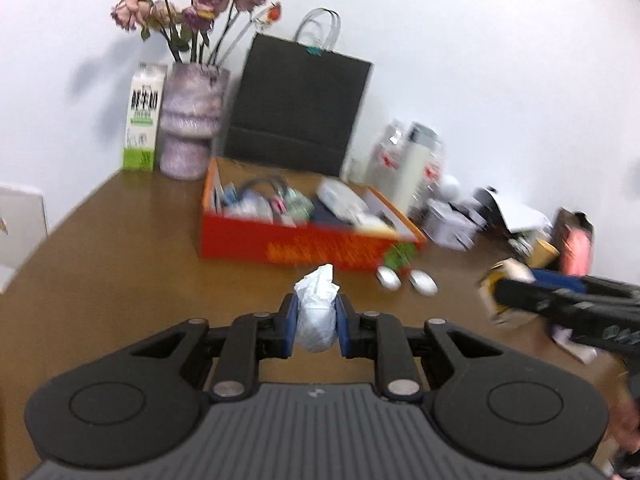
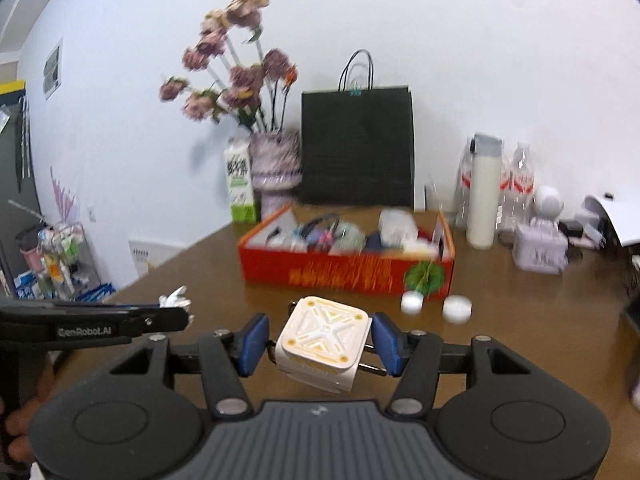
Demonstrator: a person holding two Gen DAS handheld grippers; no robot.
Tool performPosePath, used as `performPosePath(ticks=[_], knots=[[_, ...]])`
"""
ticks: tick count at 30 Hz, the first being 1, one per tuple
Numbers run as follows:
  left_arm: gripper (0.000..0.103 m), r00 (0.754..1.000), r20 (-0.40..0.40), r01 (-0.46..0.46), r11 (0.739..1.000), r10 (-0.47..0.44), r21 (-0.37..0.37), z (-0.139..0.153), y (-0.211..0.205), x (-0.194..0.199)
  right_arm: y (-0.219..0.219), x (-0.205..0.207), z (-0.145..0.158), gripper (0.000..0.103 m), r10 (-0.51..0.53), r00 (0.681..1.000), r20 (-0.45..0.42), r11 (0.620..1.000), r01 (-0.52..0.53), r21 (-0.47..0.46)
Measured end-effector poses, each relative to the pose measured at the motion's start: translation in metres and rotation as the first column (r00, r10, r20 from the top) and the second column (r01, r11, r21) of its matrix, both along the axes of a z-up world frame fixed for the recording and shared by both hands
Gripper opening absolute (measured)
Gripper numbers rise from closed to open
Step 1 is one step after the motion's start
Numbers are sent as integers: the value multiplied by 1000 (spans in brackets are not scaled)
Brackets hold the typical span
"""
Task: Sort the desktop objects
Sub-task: 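Carry tissue and beige cube into the red box and open both tools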
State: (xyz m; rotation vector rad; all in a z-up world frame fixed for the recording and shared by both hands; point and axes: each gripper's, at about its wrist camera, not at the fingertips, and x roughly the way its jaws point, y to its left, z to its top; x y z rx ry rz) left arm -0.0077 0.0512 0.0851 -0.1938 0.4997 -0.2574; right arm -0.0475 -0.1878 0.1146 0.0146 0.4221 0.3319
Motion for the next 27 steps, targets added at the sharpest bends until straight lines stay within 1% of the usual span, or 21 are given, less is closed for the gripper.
performPosePath(ticks=[2, 3, 5, 6, 7, 10, 12, 13, 15, 17, 19, 20, 21, 22, 23, 25, 26, 27], knots=[[20, 1000, 11, 21, 1000, -21, -5, 16, 5, 41, 0, 36, 16, 56, 15, 1000, 24, 1000, -16, 3], [20, 1000, 9, 19, 1000, -19, -13, 24, 5, 62, 2, 59, 23, 56, 19, 1000, 23, 1000, -19, -1], [21, 1000, -10, 30, 1000, -30, -3, 34, 3, 108, 6, 113, 31, 56, 26, 1000, -11, 1000, -26, 18], [21, 1000, -19, 8, 1000, -7, 17, 36, 1, 134, 8, 140, 32, 56, 32, 999, -36, 999, -31, 30], [21, 999, -41, 3, 999, -2, 43, 35, -2, 157, 10, 165, 30, 56, 35, 997, -63, 999, -33, 34], [21, 991, -126, -38, 997, 46, 63, 20, 0, 222, 23, 237, 16, 56, 19, 991, -134, 1000, -19, 1], [21, 984, -159, -69, 995, 79, 65, 9, 4, 254, 30, 277, 4, 56, 9, 984, -179, 1000, -11, -11], [21, 979, -185, -77, 996, 86, 56, 4, 7, 271, 33, 296, -1, 56, 5, 980, -200, 1000, -7, -9], [21, 972, -220, -72, 996, 79, 44, -5, 7, 298, 40, 327, -9, 56, -5, 976, -216, 1000, 1, -18], [21, 967, -246, -48, 997, 61, 57, -11, 1, 322, 45, 354, -17, 56, -8, 973, -232, 1000, 3, -22], [23, 960, -271, -45, 993, 74, 112, -19, -9, 342, 51, 380, -24, 56, -21, 971, -239, 1000, 16, -25], [26, 955, -282, -54, 989, 91, 136, -23, -11, 350, 53, 390, -28, 56, -25, 970, -243, 999, 19, -30], [32, 953, -287, -54, 988, 93, 142, -27, -13, 358, 55, 402, -34, 57, -27, 965, -261, 999, 19, -32], [45, 953, -291, -47, 990, 85, 135, -29, -13, 362, 56, 414, -39, 57, -32, 958, -285, 999, 24, -33], [53, 953, -290, -51, 991, 86, 125, -30, -11, 365, 55, 422, -43, 56, -48, 955, -294, 999, 42, -26], [58, 957, -274, -69, 993, 94, 101, -28, -5, 364, 50, 430, -44, 60, -84, 953, -290, 996, 85, -11], [59, 959, -269, -69, 993, 92, 92, -25, -3, 362, 46, 430, -42, 65, -89, 953, -290, 995, 95, 6], [61, 959, -263, -82, 992, 104, 91, -21, 0, 356, 42, 427, -40, 67, -80, 956, -283, 995, 92, 27]])
